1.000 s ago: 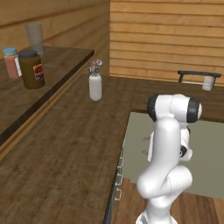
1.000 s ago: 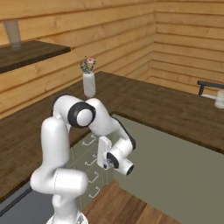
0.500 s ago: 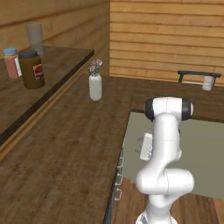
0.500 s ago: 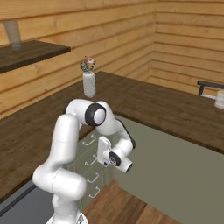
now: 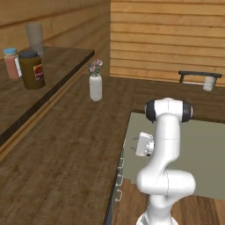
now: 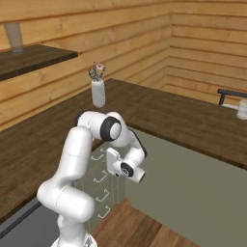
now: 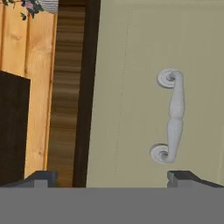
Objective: Take a straw from the drawer in front and place it inside the glass cup on the dining counter.
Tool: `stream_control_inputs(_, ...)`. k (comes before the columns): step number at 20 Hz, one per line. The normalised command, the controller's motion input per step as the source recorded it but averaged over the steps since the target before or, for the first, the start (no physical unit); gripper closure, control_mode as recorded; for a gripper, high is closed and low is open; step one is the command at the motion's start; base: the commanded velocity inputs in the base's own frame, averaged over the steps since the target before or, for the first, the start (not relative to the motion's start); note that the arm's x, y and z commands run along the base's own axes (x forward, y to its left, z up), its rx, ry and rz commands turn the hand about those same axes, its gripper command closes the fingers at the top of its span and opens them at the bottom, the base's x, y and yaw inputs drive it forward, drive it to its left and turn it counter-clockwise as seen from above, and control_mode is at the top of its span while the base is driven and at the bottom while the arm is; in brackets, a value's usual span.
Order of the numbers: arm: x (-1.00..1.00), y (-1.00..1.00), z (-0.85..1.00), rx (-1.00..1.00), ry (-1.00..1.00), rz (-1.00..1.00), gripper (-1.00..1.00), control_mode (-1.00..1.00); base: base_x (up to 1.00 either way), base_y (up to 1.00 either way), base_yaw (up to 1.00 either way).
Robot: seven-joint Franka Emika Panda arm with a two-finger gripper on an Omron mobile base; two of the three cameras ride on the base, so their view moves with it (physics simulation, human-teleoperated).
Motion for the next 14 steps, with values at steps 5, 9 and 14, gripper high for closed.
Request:
stream_control_inputs(5,0.2,0.24,-0.17,-0.12,-0.1,0.02,-1.0,-1.0,0.0,0.0,0.0)
stream_control_inputs(9,0.35,0.16,-0.33,-0.08,0.0,0.0,-1.0,-1.0,0.0,0.0,0.0)
stream_control_inputs(14,0.35,0.06,-0.42,-0.05,0.0,0.0,-1.0,-1.0,0.0,0.0,0.0)
